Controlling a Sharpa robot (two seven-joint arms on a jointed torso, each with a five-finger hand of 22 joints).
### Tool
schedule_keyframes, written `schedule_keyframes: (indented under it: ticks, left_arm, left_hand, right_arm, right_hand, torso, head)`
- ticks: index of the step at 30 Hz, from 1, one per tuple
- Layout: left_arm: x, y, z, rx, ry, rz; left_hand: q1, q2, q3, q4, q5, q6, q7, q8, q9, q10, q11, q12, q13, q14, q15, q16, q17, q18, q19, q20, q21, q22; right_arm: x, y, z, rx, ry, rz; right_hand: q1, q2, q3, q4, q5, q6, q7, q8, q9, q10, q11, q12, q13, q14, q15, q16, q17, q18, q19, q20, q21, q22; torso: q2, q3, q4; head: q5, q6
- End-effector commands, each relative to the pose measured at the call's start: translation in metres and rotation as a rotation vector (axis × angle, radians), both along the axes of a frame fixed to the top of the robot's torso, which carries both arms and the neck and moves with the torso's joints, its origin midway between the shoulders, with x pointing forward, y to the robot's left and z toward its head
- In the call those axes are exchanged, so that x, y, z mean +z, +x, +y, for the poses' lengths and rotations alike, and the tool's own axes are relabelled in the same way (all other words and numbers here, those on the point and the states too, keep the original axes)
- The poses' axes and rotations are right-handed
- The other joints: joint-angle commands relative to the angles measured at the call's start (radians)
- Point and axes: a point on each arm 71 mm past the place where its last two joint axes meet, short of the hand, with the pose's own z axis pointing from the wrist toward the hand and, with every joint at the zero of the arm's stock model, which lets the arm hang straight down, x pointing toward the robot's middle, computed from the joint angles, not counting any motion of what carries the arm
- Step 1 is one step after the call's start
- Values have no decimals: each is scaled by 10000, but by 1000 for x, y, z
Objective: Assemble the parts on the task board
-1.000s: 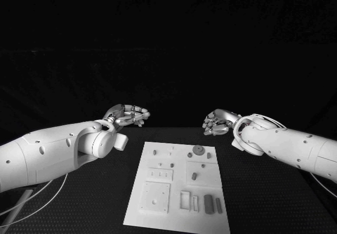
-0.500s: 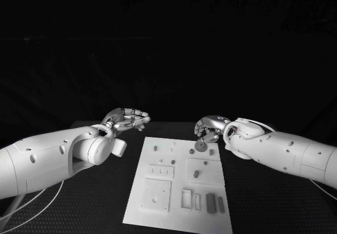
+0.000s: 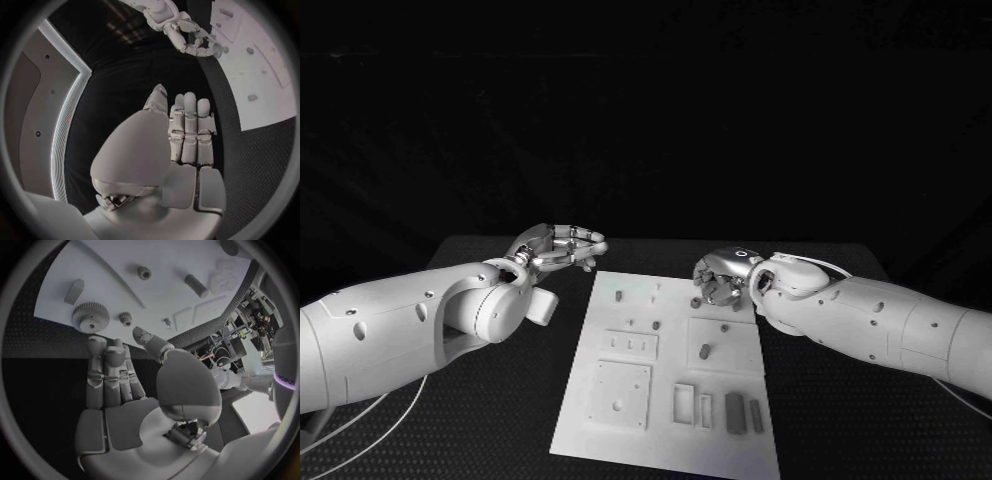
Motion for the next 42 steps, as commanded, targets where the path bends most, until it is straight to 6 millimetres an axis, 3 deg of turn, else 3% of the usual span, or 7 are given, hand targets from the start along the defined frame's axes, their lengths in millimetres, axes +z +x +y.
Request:
schedule_keyframes:
  ticks: [1,22,24,25,35,40,42]
  left_arm:
    - [2,-1,-3,-254,-111,-105]
    - [2,-3,-6,-365,-155,-54]
    - [2,-2,-7,-369,-157,-39]
    - [2,-2,-7,-370,-159,-33]
    - [2,-2,-6,-366,-158,-10]
    - [1,-2,-6,-379,-157,8]
    - [1,-2,-6,-383,-156,15]
  left_hand:
    - [-66,40,-53,9,-47,40,56,-44,14,-88,26,-48,14,-39,23,-67,-12,150,-82,23,33,166]
    - [-165,31,-70,11,-81,33,63,-86,30,-122,52,-131,35,-75,43,-105,-26,150,-123,41,23,151]
    - [-175,34,-70,12,-83,31,65,-90,31,-122,53,-135,37,-75,44,-106,-26,150,-123,42,23,150]
    - [-184,36,-71,13,-85,31,66,-92,32,-122,54,-139,39,-75,44,-106,-26,150,-124,44,24,150]
    - [-212,38,-71,13,-89,30,67,-101,36,-121,56,-151,46,-73,46,-108,-26,152,-126,45,25,148]
    - [-224,37,-72,12,-91,27,68,-106,38,-120,56,-157,49,-72,46,-109,-26,153,-127,46,26,148]
    - [-228,32,-72,10,-93,25,70,-109,38,-120,56,-160,51,-73,46,-110,-27,154,-128,46,26,147]
  right_arm:
    - [-1,0,2,140,-456,-154]
    - [-6,1,8,252,-827,-232]
    - [-7,0,8,273,-863,-217]
    - [-8,0,8,281,-862,-221]
    - [-10,-2,9,410,-1154,-241]
    - [-9,-3,11,532,-1268,-509]
    - [-9,-3,11,542,-1395,-544]
  right_hand:
    - [4,-122,34,39,-77,-115,-30,-82,-25,-133,3,-57,-52,-4,100,106,-5,463,45,-32,69,232]
    - [14,-189,186,144,-481,-51,-45,-83,-55,-117,-7,67,-95,-76,96,383,-139,463,1,-41,273,211]
    - [17,-171,208,145,-496,19,-56,-50,-43,-5,-34,103,-68,-84,69,415,-161,463,-3,-43,302,211]
    - [24,-156,225,142,-507,98,-59,-9,-24,120,-53,153,-35,-89,52,439,-175,463,-5,-47,323,212]
    - [75,31,456,125,-557,803,-214,361,215,1011,-366,497,339,-139,-252,594,-287,448,46,-15,604,232]
    - [284,393,781,12,-560,1313,-365,661,441,1590,-609,760,620,-185,-486,665,-313,463,23,-59,776,235]
    - [316,404,852,-30,-559,1397,-382,708,503,1685,-660,798,709,-197,-537,676,-333,463,7,-72,839,236]
  torso:
    - [154,-11,32]
    - [544,-58,97]
    - [575,-78,156]
    - [611,-96,243]
    - [665,-95,233]
    - [694,-82,234]
    - [706,-80,233]
  head:
    - [-6,10]
    - [-42,116]
    - [-71,132]
    - [-174,145]
    - [-185,131]
    - [-185,145]
    - [-184,141]
